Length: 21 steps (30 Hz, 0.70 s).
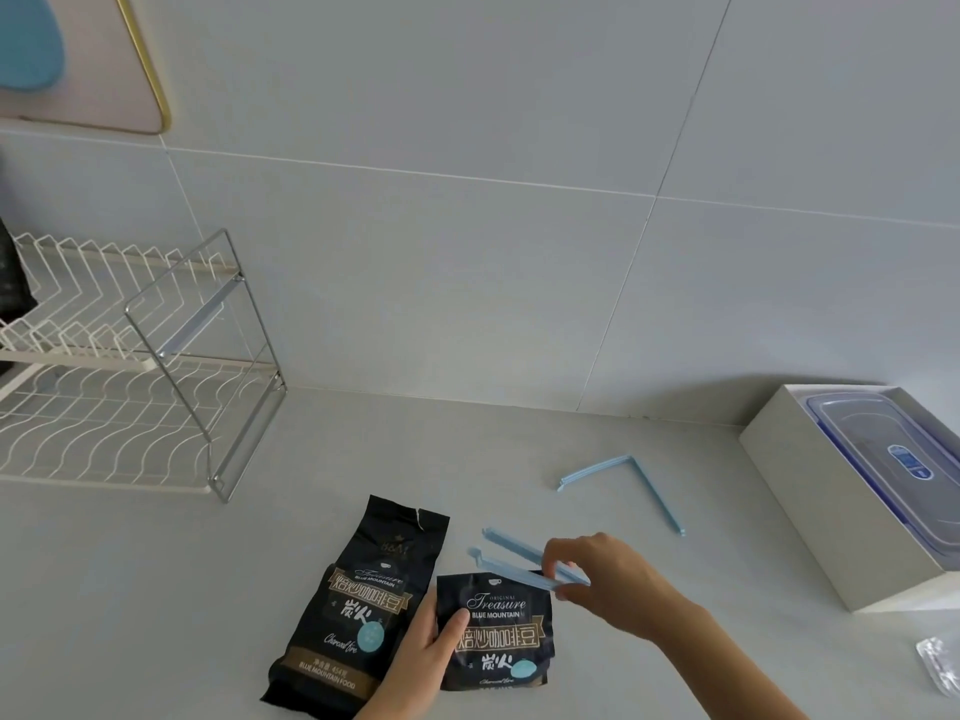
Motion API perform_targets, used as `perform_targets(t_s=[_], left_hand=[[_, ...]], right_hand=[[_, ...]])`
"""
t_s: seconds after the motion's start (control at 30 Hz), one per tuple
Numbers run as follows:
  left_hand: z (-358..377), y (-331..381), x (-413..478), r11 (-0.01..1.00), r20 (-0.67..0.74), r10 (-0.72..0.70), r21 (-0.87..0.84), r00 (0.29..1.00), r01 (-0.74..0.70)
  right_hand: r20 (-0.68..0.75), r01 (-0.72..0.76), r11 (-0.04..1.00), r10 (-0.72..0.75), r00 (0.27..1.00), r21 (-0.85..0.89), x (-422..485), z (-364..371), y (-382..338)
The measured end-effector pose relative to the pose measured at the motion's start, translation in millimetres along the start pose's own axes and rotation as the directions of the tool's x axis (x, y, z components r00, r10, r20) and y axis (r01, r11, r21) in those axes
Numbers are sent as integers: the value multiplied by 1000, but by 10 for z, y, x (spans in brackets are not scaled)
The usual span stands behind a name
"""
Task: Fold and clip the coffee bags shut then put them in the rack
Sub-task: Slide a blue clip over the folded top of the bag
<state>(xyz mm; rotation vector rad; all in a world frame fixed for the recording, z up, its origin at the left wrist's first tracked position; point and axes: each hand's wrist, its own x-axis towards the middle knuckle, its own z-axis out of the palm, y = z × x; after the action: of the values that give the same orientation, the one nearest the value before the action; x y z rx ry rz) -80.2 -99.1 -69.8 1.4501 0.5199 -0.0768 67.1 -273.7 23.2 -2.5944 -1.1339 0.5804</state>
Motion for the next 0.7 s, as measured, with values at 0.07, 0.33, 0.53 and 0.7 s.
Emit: perform_targets(t_s=[0.07,0.33,0.53,0.7], left_hand=[[1,-4,4,1000,0,7,-2,1000,-7],[-25,-8,4,1000,15,15,8,1000,-16],[-37,-28,25,1000,15,0,29,1000,-1],[-21,-14,4,999,41,20,26,999,-21]], right_hand=[[27,19,1000,-18,999,-14,-5,-5,-9],[154,51,998,-44,987,-37,158,-97,-148],[215,34,993,-57,975,110,269,-88,-124],[196,-22,969,-28,980,247,233,-9,-12]])
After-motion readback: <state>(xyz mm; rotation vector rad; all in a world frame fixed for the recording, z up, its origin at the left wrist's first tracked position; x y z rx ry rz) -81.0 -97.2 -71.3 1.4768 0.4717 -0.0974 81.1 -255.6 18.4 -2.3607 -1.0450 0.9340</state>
